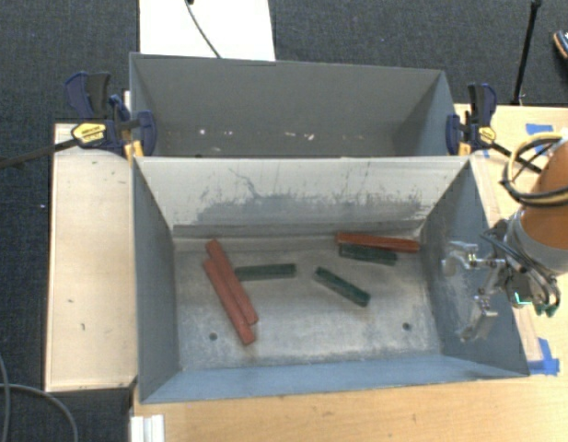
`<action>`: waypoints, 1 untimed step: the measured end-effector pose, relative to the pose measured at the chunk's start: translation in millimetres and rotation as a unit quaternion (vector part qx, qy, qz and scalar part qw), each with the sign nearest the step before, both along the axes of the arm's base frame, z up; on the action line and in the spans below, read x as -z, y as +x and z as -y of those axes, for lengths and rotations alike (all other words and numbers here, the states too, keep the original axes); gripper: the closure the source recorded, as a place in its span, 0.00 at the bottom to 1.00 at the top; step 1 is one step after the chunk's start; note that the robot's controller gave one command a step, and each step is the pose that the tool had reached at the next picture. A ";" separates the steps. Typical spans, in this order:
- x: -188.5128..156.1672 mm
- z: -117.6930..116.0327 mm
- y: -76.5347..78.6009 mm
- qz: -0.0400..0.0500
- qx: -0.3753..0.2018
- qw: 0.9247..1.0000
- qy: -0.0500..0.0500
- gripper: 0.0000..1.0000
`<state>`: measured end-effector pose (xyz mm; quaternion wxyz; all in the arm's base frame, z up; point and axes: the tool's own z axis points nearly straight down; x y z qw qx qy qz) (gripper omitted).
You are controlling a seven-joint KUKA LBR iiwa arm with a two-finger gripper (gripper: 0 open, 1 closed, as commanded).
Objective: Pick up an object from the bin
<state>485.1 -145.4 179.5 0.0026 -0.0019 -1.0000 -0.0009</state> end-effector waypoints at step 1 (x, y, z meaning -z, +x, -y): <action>84.0 -74.0 83.5 0.003 0.045 0.999 0.001 0.00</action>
Offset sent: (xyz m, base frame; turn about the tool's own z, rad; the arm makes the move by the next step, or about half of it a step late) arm 0.0821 0.0684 -0.0808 0.0959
